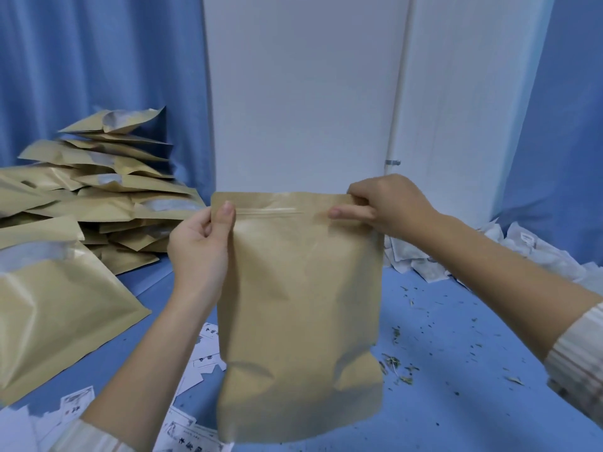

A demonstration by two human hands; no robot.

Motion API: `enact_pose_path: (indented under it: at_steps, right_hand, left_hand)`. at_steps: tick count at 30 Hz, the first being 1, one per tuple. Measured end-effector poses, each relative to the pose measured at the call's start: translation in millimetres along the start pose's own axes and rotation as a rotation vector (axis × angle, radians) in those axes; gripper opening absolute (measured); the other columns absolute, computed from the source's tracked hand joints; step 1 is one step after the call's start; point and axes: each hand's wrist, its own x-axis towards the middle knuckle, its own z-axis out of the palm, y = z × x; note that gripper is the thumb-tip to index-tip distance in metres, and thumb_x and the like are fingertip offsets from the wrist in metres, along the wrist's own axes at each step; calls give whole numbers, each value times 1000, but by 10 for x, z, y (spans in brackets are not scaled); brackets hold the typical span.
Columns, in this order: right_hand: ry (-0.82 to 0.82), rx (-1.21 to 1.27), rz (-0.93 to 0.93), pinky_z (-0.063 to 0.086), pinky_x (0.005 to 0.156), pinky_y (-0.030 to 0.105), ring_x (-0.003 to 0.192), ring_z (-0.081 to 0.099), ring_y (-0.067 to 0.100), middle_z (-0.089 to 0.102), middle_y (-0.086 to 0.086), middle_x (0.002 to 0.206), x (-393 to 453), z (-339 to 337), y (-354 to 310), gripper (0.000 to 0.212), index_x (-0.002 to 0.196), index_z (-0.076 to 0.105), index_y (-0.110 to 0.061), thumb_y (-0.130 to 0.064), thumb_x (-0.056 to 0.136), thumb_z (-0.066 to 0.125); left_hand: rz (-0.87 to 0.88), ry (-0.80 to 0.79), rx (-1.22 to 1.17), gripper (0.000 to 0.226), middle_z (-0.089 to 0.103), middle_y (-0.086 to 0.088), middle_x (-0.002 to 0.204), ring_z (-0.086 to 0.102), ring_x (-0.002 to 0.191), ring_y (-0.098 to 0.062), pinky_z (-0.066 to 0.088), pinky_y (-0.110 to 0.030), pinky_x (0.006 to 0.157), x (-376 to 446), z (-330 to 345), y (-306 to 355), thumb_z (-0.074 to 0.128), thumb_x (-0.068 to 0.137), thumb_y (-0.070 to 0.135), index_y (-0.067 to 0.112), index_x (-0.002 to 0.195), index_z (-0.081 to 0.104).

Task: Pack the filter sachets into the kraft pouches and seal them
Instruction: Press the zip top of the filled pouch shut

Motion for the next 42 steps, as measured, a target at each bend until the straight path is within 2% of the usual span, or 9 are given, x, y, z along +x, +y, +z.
enact_pose_path:
  at_steps: [7,13,18,22,27,30,34,39,42]
  right_hand:
    - [282,-172,119,29,57,31,63,44,24,57,8,63,156,251,-449,67,52,29,-12,-68,89,27]
    - [249,-53,143,18,50,31,56,38,24,35,-3,47,280,260,-652,67,48,35,-14,-64,91,25]
    - [485,-393,144,12,44,21,38,38,23,36,1,34,270,296,-822,65,39,39,-15,-54,91,35]
    - [296,-87,106,15,45,29,52,38,24,33,-2,44,363,351,-773,67,47,32,-13,-59,95,25]
    - [295,-263,15,11,46,27,53,32,25,26,1,50,379,350,-892,54,76,54,-15,-49,99,19]
    - [264,2,31,24,51,29,59,42,23,37,-4,48,377,312,-839,58,55,41,-17,-56,95,29]
    - [90,477,-27,41,71,16,75,55,-2,64,-15,83,236,152,-407,22,84,57,-40,-60,76,60]
    - [-8,633,-50,41,73,15,81,57,2,62,-19,88,53,-23,-76,27,76,63,-39,-48,57,81]
    - [-27,383,-158,34,76,11,88,43,4,46,-22,92,120,-119,-205,34,63,57,-35,-62,50,73]
  left_hand:
    - [-2,-18,-29,51,34,-8,68,25,65,-20,19,-31,58,-58,76,19,54,95,32,-13,74,43]
    - [5,-40,-15,51,40,-7,71,29,67,-20,23,-30,62,-93,102,23,53,95,33,-15,80,47]
    - [43,-27,12,50,35,-8,66,27,63,-18,21,-30,56,-149,141,63,53,96,31,-14,76,45]
    - [82,-12,66,50,28,-8,62,24,57,-10,18,-24,50,-166,152,76,52,96,30,-12,71,40]
    - [112,-11,66,50,23,3,55,19,51,-7,15,-22,46,-175,193,75,53,96,29,-8,67,35]
    - [66,-20,19,47,29,4,55,23,52,-6,19,-23,49,-171,146,18,52,96,30,-5,67,41]
    - [24,27,6,35,40,14,52,33,51,0,27,-20,50,-11,-70,-34,52,96,33,20,64,48]
    - [19,-22,-1,31,50,9,62,40,60,-7,33,-25,56,133,-197,-62,53,95,37,29,66,57]
    - [104,-79,-2,34,46,16,54,36,53,0,30,-15,49,91,-118,-13,50,97,34,34,64,57]
